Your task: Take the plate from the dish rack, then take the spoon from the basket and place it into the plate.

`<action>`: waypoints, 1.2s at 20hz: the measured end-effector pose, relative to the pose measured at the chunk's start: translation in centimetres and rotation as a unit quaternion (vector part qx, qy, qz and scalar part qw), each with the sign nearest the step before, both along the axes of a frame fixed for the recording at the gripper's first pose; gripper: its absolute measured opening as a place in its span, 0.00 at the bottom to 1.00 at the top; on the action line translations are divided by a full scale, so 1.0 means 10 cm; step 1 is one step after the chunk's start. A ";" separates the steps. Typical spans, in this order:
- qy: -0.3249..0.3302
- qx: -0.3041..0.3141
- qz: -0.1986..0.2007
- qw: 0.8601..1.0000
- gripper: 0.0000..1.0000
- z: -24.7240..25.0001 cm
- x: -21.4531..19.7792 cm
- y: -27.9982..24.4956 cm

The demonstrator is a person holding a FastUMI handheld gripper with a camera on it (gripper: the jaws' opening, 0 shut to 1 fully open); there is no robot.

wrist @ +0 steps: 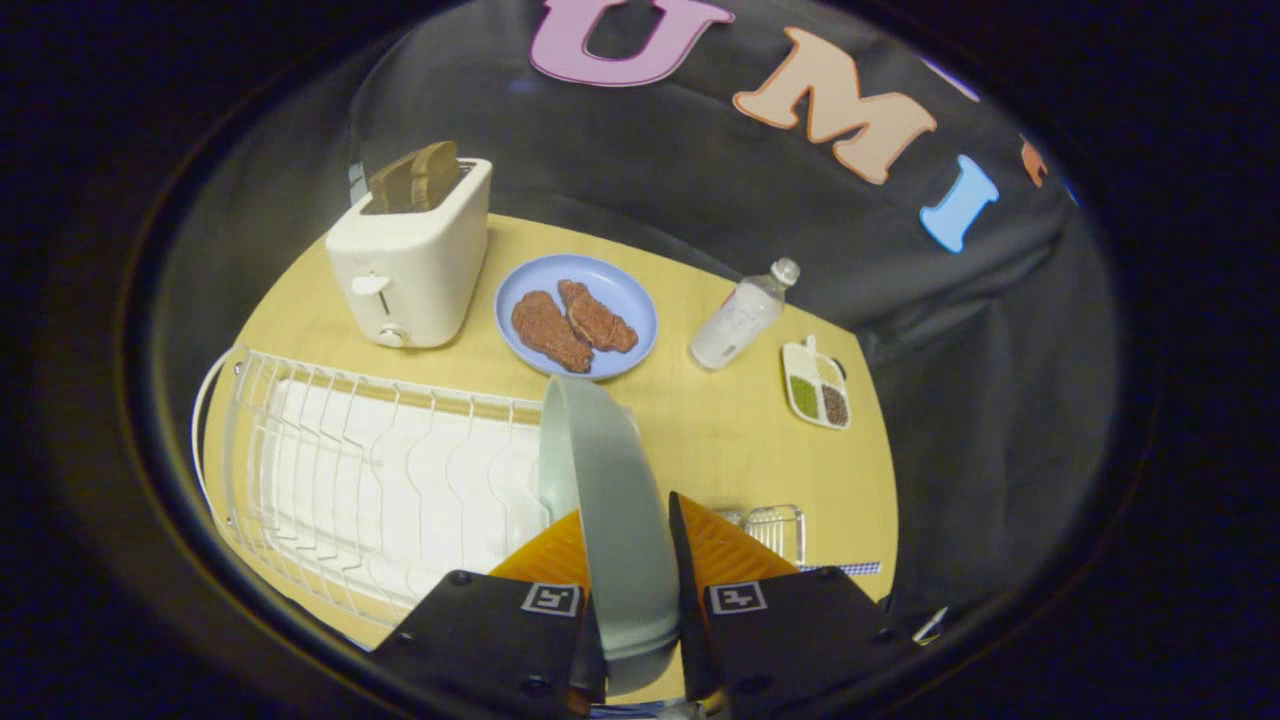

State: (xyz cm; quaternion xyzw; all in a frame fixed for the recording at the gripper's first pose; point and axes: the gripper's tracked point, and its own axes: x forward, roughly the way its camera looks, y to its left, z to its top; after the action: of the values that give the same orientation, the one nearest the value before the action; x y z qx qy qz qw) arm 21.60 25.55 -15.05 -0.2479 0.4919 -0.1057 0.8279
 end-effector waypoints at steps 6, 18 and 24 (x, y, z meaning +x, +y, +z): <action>-0.024 0.001 0.024 0.999 0.32 0.27 0.07 0.24; -0.047 0.409 -0.078 0.908 0.32 1.07 -0.21 -0.15; -0.077 0.481 -0.099 0.868 0.32 1.13 -0.65 -1.08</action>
State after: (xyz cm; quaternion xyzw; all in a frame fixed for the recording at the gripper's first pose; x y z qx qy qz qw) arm 15.12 14.77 -3.76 0.2401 0.4386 0.0439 0.8649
